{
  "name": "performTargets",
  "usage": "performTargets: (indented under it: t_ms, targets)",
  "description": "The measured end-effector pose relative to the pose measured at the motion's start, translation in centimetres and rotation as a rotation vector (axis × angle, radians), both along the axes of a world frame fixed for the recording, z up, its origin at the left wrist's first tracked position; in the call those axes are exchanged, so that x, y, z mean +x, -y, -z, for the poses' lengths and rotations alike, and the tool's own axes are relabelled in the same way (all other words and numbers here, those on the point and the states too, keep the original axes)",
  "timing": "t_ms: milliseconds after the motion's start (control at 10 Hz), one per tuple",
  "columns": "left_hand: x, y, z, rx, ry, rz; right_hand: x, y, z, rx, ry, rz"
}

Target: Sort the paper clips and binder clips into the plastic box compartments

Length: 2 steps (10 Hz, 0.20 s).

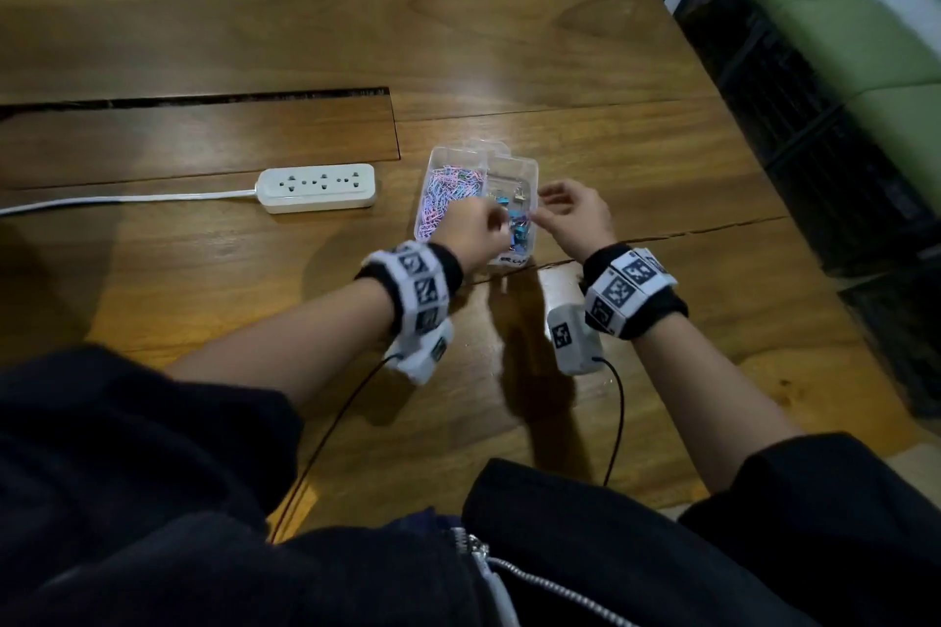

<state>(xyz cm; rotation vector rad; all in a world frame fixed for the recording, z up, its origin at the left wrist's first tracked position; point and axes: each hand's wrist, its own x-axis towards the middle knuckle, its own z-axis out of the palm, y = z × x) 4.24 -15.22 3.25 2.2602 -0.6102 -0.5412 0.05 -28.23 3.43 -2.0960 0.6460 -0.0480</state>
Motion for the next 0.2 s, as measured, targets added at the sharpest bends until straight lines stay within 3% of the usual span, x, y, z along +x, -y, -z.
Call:
performTargets:
  t_ms: [200]
  targets:
    - [2.0, 2.9, 0.3, 0.083, -0.136, 0.004, -2.4, -0.7, 2.2, 0.025, -0.006, 0.013]
